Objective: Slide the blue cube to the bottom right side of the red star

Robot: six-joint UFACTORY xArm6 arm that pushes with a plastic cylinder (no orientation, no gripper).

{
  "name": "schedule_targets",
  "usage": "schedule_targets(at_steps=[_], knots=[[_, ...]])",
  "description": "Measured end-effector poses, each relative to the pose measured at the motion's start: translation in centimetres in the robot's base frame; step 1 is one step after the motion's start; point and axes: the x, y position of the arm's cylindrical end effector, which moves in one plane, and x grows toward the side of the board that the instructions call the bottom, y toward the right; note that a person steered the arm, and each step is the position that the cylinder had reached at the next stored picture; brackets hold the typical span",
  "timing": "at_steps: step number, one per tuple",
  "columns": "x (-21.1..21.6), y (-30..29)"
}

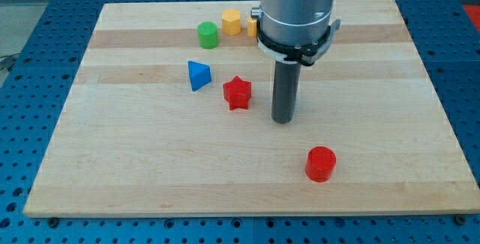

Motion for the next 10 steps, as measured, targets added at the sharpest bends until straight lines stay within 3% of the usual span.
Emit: schedule_targets(at_steps=[1,2,3,4,10], knots=[[2.1,-0.3],[5.3,4.5],[-1.4,6.7],[-4.6,6.5],[-4.6,1.1]])
